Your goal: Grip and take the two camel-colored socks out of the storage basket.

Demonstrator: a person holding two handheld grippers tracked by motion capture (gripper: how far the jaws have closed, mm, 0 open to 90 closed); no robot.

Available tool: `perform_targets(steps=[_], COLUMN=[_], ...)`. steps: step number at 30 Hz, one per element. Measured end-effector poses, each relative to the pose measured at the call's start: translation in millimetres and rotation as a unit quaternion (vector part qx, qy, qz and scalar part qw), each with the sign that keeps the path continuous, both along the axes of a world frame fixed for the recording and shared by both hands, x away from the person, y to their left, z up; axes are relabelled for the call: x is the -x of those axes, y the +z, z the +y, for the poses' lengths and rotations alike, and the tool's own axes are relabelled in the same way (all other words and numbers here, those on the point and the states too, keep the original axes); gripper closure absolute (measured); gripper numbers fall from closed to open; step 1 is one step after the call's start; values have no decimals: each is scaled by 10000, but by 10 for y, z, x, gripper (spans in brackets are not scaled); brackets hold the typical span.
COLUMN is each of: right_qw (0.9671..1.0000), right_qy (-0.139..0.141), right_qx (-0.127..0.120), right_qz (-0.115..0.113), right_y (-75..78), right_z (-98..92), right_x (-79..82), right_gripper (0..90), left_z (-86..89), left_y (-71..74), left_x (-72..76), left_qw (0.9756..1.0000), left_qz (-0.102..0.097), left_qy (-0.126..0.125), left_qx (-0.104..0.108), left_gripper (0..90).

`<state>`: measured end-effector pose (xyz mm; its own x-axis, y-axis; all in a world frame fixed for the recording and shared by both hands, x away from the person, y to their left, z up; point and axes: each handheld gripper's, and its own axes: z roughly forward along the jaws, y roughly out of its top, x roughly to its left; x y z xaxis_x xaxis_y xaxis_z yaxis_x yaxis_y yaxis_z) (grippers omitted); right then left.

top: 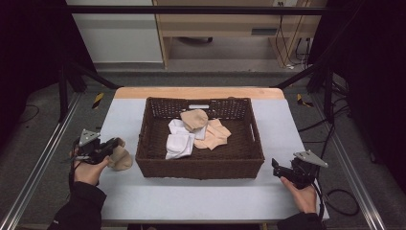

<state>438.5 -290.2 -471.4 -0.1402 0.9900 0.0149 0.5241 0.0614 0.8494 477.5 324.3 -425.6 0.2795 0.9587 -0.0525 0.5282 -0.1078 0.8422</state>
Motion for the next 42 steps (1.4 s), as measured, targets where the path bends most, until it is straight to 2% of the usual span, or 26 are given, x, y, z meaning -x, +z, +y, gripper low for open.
perform_targets(steps=[2, 5, 8, 11, 13, 14, 15, 16, 17, 19, 20, 22, 23, 24, 27, 30, 33, 40, 42], right_qw=[10000, 10000, 10000, 10000, 10000, 10000, 10000, 10000, 10000, 10000, 10000, 10000, 10000, 10000, 10000, 10000, 10000, 10000, 10000], right_qy=[5, -7, -3, -1, -3, -3, -8, -8, -11, -10, -15, -18, -20, -17, -11, -25, -24, -38, -42], right_qx=[-12, -11, -16, -20, -25, -25, -24, -24, -30, -37, -50, -66, -63, -53, -59, -72, -79, -73, -88], right_qz=[1, 8, 3, -1, 0, 0, -7, -7, -16, -18, -21, -22, -21, -24, -24, -32, -27, -17, -19], right_y=[1, 1, 3, 2, 2, 2, 3, 3, 5, 5, 7, 9, 8, 8, 9, 12, 10, 9, 9], right_z=[-1, -3, -5, -6, -7, -7, -8, -8, -9, -9, -11, -12, -12, -11, -9, -15, -13, -16, -16], right_x=[1, 0, 1, -2, -2, -2, -2, -2, -2, -1, 0, 2, 2, 1, 2, 4, 3, 3, 0], right_gripper=[39, 39, 39, 39, 39, 39, 39, 39, 39, 39, 39, 39, 39, 39, 39, 39, 39, 37, 36], left_z=[8, 19, 28, 51, 43, 43, 24, 24, -5, -23, -64, -127, -127, -197, -285, -336, -407, -520, -610], left_y=[-74, -142, -147, -85, -28, -28, 27, 27, 92, 130, 198, 285, 285, 346, 428, 475, 559, 683, 713], left_x=[-21, -41, -43, -24, -7, -7, 11, 11, 34, 45, 69, 104, 104, 134, 165, 182, 177, 133, 118], left_qw=[9999, 9998, 9999, 9999, 9996, 9996, 9992, 9992, 9986, 9982, 9972, 9958, 9958, 9947, 9931, 9926, 9913, 9896, 9890], left_qz=[145, 193, 123, -90, -231, -231, -347, -347, -479, -541, -671, -828, -828, -947, -1086, -1108, -1102, -1218, -1247], left_qy=[-21, 0, 54, 111, 110, 110, 95, 95, 76, 58, 33, -8, -8, -53, -140, -193, -352, -468, -552], left_qx=[-14, 11, -18, 61, 117, 117, 164, 164, 223, 256, 342, 378, 378, 391, 409, 466, 620, 609, 570], left_gripper=[835, 742, 627, 529, 507, 500, 498, 495, 495, 494, 493, 494, 494, 495, 495, 496, 499, 501, 501])
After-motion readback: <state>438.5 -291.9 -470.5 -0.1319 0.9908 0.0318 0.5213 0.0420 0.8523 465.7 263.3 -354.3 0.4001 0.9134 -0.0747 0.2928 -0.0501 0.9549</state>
